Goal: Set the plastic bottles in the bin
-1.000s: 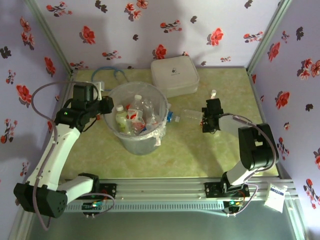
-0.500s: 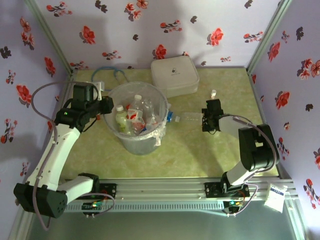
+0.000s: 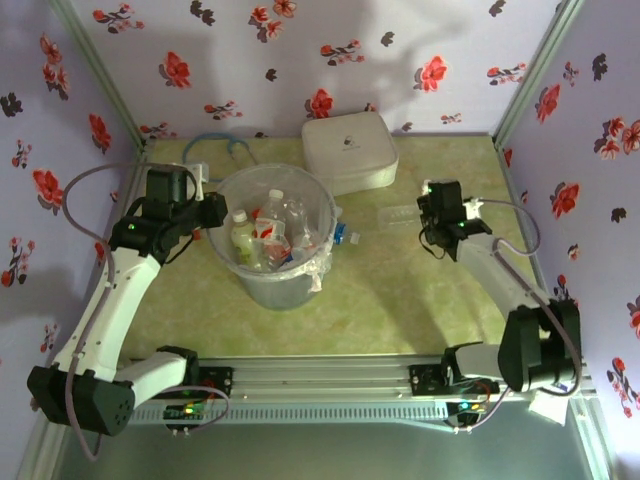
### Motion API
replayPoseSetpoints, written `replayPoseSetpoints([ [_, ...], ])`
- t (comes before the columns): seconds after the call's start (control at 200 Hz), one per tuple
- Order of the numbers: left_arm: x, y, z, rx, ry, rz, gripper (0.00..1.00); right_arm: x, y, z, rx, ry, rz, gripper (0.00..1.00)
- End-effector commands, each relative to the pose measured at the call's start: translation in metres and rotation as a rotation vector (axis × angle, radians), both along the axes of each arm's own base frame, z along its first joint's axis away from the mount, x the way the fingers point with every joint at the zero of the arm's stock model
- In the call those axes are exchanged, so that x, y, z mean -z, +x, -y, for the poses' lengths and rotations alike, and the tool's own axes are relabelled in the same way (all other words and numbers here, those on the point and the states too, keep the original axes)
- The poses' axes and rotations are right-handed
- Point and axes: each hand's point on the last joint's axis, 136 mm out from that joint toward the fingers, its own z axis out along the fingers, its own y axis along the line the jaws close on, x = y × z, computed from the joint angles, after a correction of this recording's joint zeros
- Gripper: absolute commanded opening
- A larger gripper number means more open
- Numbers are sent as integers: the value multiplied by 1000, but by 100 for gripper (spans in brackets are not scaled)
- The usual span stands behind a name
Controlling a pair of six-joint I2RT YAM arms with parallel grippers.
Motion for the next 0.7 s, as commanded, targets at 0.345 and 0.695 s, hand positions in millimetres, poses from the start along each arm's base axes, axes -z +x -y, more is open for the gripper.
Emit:
replayPoseSetpoints([
  [0.345, -10, 12, -3, 3, 33, 79, 0, -125, 6, -17, -292, -215, 182, 48],
  [0.695, -9, 11, -3, 4, 35, 77, 0, -247, 9, -142, -702, -182, 534, 45],
])
